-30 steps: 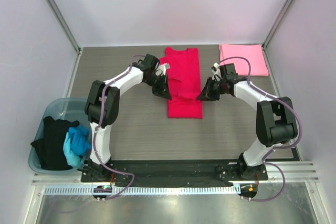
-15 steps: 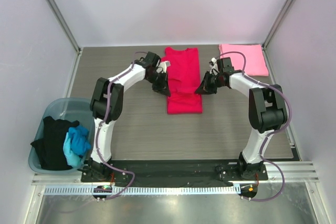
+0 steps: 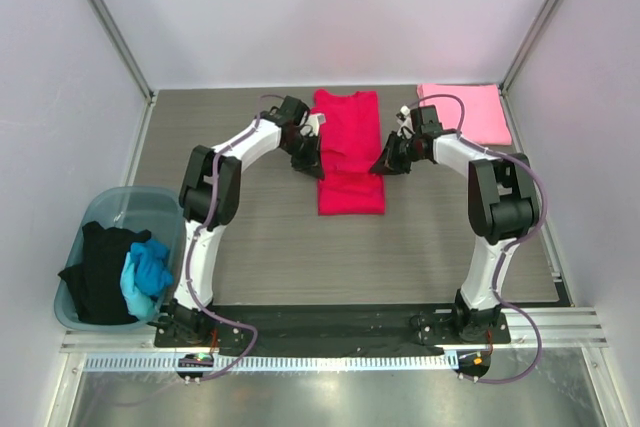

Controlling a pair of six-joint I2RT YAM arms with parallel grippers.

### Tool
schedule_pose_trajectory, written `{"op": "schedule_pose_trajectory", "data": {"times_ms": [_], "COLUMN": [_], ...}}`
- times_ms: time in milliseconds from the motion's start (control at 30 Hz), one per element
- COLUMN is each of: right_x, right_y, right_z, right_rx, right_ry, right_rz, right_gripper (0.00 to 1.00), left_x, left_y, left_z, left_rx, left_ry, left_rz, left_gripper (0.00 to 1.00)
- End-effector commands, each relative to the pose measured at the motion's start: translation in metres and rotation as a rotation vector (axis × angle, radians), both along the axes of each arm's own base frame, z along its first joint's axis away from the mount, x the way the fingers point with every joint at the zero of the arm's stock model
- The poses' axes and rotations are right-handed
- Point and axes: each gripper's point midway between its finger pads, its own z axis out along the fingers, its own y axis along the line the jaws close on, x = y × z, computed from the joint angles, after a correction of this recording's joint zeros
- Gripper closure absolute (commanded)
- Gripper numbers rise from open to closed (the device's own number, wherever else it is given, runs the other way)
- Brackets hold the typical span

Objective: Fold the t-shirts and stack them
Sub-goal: Fold the tshirt

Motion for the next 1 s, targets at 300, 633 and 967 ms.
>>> {"op": "schedule_pose_trajectory", "data": {"times_ms": [300, 633, 967], "right_x": [0.042, -0.042, -0.089], "right_y": [-0.022, -0.035, -0.015], "right_z": [0.068, 0.068, 0.042], "right_rx": [-0.024, 0.150, 0.382], "right_ry": [-0.262, -0.120, 0.055], "right_rz": [-0.025, 0.000, -0.030], "right_gripper": [0.56, 0.41, 0.21], "left_x": [0.031, -0.064, -0.100], "left_y": [0.039, 0.040, 0.011], "left_z": [0.036, 0.058, 0.027], "left_rx": [0.179, -0.055, -0.247], "left_ry": [-0.161, 0.117, 0.366], "left_rz": [0.108, 0.140, 0.182], "left_gripper": [0.45, 0.18, 0.20]}}
